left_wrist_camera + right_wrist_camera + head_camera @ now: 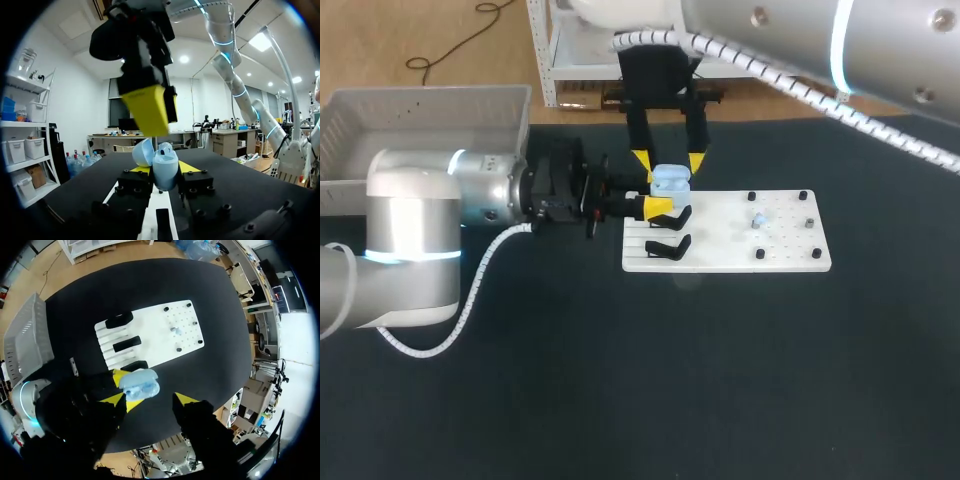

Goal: Pick up each earbud case from the left stands, insert the matching earbuds, close the lid, and place the case in the box.

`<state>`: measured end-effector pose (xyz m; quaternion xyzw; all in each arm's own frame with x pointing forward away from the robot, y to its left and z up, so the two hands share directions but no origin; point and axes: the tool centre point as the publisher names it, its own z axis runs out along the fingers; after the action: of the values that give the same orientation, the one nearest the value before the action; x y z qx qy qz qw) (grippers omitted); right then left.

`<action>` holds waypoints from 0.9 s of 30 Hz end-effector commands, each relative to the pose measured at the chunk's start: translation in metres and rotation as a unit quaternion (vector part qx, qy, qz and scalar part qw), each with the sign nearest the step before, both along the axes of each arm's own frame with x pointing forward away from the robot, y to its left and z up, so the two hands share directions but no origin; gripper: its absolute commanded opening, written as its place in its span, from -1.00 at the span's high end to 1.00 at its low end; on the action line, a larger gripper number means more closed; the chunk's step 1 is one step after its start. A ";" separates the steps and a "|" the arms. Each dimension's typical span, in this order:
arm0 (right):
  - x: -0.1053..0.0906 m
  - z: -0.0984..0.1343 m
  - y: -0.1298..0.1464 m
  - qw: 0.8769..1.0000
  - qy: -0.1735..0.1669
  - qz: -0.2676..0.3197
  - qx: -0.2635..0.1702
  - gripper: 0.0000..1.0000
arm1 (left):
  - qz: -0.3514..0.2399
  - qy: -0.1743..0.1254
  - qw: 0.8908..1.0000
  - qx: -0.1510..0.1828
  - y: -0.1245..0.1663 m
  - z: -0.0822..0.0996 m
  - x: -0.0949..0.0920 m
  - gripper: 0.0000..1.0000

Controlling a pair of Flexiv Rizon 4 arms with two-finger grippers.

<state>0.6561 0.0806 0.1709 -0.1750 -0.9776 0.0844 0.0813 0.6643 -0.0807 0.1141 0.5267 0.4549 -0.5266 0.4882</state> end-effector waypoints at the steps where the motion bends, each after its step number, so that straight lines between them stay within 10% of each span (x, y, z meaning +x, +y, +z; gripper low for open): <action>1: -0.029 0.006 -0.034 0.997 -0.042 0.011 0.062 0.31 | -0.001 0.000 1.000 0.000 0.000 -0.001 0.001 1.00; 16: -0.048 0.013 -0.082 0.957 -0.234 0.101 0.138 0.24 | -0.001 0.000 1.000 0.000 0.000 -0.001 0.001 1.00; 27: -0.019 -0.018 -0.117 0.948 -0.257 0.072 0.175 0.17 | -0.001 0.000 1.000 0.000 0.000 -0.001 0.001 1.00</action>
<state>0.6383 -0.0234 0.1628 -0.1139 -0.9921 0.0269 -0.0444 0.6642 -0.0806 0.1140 0.5267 0.4550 -0.5266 0.4882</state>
